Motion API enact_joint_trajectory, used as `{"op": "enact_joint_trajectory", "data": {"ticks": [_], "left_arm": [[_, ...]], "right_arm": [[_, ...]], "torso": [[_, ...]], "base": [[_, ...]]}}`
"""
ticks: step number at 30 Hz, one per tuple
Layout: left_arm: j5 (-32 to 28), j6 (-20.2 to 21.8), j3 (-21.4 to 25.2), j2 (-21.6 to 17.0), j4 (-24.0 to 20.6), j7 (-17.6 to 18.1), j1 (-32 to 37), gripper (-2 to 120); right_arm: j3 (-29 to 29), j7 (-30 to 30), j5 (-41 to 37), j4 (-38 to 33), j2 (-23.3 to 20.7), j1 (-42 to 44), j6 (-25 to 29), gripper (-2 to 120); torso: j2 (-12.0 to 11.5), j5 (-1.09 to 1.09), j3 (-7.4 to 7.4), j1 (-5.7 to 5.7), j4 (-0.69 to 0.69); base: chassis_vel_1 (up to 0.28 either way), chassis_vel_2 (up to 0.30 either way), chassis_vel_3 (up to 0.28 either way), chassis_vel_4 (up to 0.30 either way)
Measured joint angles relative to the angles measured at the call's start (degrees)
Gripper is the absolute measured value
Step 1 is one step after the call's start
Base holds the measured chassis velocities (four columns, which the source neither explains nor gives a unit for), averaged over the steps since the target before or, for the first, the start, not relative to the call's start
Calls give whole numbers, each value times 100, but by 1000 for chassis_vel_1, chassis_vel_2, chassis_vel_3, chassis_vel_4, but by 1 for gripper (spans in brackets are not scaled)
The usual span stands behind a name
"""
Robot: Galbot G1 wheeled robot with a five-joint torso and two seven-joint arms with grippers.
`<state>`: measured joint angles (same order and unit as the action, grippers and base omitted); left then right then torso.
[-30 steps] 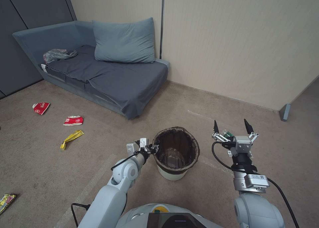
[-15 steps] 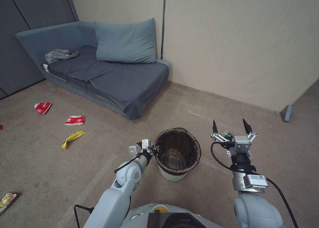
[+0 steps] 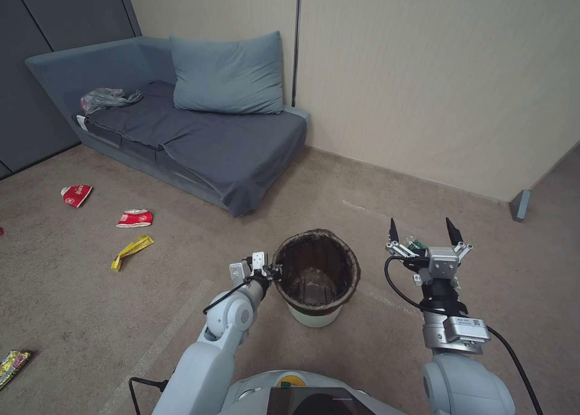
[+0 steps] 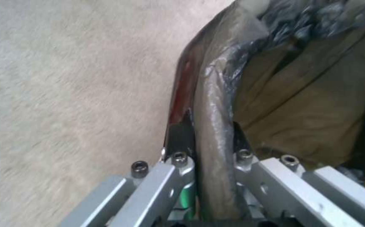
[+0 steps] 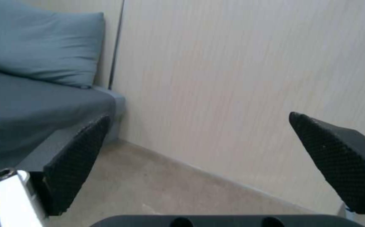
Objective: Pick up the trash bin, then pick up the garbage from the floor and place it into the trash bin.
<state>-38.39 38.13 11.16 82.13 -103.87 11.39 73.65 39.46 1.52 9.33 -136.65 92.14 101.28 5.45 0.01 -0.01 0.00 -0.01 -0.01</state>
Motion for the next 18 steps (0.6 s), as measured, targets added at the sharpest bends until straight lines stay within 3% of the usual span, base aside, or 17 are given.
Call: {"op": "enact_joint_trajectory", "data": {"ticks": [5,8,12,15,18], "left_arm": [[362,111,330,140,-415,16,134,3],[531,128,663,158,-1117,5,390,3],[526,115,805,113,-1619,8,707,3],[577,57,870,34,-2540,13,1348,3],[671,15,880,-23,-2840,-36,1570,3]], "right_arm": [[-6,15,4,-9,0,3,-15,100],[-16,17,3,-9,0,4,2,100],[-33,18,2,-9,0,3,31,100],[-183,32,-36,58,0,-24,389,100],[-191,34,-40,64,0,-28,412,100]], "torso": [[-5,-6,8,2,-2],[-5,-1,4,2,-3],[-4,-1,2,2,-2],[-3,0,0,2,0],[-3,1,0,2,1]], "base": [[0,0,0,0],[0,0,0,0],[0,0,0,0],[0,0,0,0],[0,0,0,0]]}}
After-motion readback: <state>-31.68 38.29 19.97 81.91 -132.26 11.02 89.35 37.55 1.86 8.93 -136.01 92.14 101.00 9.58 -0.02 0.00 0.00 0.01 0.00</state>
